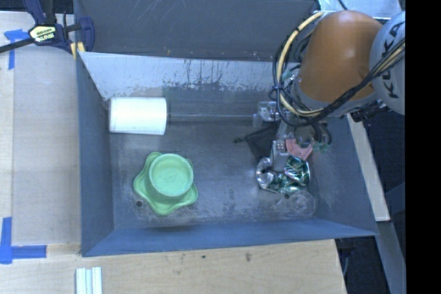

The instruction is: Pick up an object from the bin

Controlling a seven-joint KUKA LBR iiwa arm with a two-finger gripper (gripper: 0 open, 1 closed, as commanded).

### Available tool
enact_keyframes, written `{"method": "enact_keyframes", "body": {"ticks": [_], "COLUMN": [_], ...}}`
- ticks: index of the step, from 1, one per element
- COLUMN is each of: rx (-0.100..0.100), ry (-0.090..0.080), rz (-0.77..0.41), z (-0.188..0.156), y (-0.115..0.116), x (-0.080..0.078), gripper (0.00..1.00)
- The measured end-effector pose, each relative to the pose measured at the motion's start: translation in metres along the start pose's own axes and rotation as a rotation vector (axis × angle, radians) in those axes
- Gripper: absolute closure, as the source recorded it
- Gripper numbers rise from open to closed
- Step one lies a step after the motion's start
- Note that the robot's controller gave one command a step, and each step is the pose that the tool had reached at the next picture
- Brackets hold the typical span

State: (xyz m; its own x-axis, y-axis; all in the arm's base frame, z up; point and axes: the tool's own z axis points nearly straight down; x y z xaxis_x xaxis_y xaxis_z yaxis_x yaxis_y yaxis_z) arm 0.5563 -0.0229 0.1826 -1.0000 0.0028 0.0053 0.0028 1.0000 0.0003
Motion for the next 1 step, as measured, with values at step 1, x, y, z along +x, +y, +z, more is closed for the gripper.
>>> {"method": "enact_keyframes", "body": {"ticks": [1], "rx": [0.000], "ry": [-0.009], "rz": [-0.001], "z": [-0.0047], "y": [0.0000], "x": [-0.0017], "gripper": [0.00]}}
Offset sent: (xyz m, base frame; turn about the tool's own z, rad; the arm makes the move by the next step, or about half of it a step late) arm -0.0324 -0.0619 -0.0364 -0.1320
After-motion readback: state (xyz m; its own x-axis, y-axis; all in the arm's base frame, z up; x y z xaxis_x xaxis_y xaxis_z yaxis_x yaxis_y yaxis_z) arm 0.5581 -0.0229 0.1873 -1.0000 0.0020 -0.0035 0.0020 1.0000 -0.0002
